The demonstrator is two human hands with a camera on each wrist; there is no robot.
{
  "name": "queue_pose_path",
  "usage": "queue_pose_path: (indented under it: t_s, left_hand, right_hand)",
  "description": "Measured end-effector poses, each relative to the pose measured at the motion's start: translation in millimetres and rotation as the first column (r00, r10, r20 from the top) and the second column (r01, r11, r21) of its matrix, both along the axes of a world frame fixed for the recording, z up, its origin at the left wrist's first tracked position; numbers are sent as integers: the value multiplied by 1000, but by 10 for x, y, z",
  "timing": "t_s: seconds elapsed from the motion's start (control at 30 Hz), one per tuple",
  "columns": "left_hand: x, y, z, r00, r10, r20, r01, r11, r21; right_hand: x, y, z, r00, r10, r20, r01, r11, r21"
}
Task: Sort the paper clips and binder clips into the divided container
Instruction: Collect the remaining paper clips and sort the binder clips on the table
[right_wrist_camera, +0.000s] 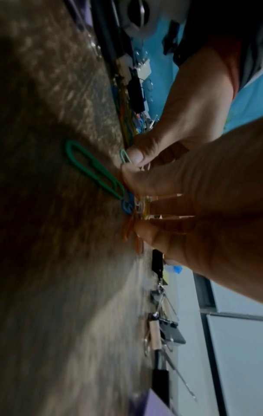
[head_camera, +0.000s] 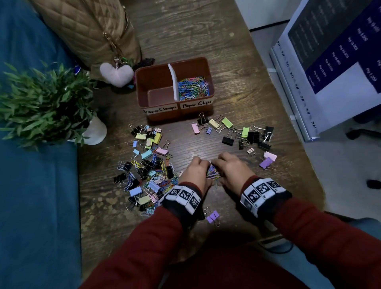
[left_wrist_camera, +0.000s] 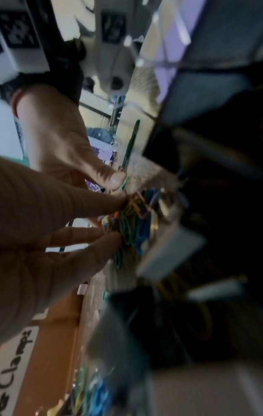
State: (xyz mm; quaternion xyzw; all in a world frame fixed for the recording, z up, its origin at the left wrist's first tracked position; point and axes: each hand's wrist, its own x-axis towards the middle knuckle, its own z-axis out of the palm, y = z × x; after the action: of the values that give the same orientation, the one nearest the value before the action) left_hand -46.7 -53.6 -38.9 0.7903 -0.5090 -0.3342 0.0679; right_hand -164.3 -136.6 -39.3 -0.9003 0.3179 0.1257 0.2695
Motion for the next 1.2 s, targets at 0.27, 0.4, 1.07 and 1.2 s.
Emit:
queue_pose_path:
  t_s: [0.27,0.4,1.07,1.2]
  left_hand:
    - [-23,-39,28,998,-50,40,50,999,-10]
    - [-13,-86,106,995,-81,56,79,996,29]
    - [1255,-1246,956,841,463,-279,-532,801,-276]
    - [1311,-1500,897,828,512,-228,-558,796,-234]
  right_hand:
    - [22,130,21,992,-126,26,126,992,-8]
    - [35,112,76,995,-99,-6,99,995,-15]
    - [1224,-1329,1089,794,-538,285,507,843,180]
    - [1495,-1507,892,794,-558,240,532,830,170]
